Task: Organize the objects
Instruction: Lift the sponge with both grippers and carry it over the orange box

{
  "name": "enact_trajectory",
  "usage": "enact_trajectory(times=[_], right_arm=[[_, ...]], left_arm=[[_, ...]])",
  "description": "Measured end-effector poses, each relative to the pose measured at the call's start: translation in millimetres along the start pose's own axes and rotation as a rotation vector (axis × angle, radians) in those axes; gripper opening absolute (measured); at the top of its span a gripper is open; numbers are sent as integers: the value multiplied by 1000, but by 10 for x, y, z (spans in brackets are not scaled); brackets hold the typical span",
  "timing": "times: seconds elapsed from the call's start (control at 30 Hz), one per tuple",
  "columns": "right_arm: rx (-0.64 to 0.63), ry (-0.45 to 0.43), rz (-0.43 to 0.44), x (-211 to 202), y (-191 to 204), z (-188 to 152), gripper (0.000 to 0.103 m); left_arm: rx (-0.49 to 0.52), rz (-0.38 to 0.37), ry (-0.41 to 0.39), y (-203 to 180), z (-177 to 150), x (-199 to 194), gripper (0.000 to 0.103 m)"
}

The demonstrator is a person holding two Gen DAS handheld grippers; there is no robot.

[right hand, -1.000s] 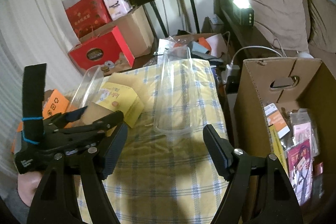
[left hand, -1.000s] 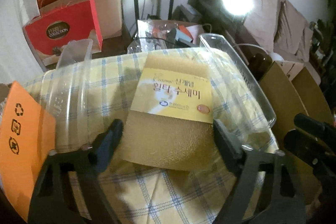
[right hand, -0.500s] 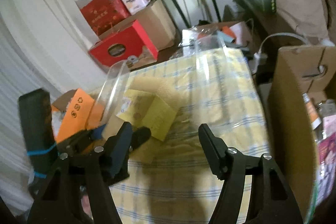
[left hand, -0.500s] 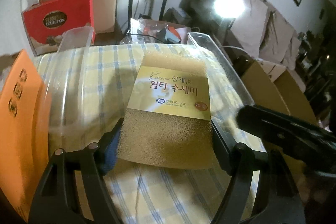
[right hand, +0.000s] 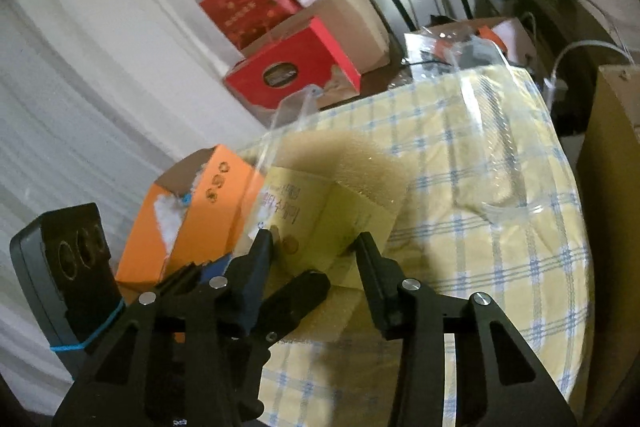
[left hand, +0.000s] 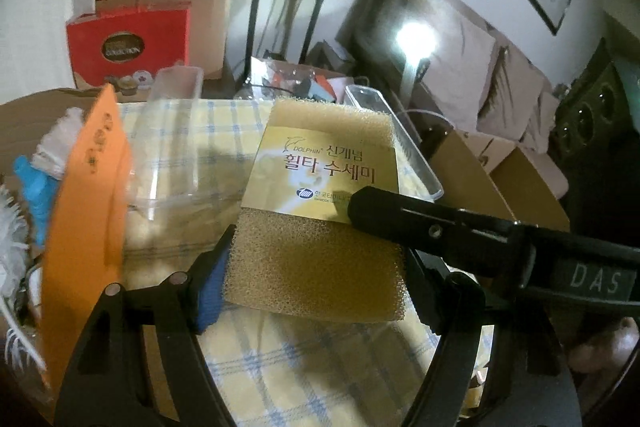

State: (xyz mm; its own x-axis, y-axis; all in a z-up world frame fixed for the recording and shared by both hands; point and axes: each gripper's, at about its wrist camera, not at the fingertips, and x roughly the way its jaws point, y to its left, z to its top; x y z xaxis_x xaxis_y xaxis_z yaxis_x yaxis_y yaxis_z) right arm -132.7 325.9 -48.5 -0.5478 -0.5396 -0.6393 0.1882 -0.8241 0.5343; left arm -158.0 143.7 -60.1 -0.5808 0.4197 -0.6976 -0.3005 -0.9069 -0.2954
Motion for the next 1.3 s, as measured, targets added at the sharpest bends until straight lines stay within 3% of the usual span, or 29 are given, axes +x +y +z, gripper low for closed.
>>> enact_trajectory(times=[0.47, 0.67, 0.97, 1.3], right_arm=[[-141, 13, 42, 145, 1021, -63, 43], [-185, 23, 42, 271, 1334, -89, 43], [-241, -20, 41, 151, 1684, -73, 43], [-274, 27, 120, 446, 2108, -125, 43]], left_arm=[[-12, 124, -41, 452, 111, -785, 73], [-59, 121, -32, 716, 77, -1010, 72], [-56, 121, -93, 807, 110, -1334, 71], [-46, 195, -64, 1206, 113, -1634, 72]])
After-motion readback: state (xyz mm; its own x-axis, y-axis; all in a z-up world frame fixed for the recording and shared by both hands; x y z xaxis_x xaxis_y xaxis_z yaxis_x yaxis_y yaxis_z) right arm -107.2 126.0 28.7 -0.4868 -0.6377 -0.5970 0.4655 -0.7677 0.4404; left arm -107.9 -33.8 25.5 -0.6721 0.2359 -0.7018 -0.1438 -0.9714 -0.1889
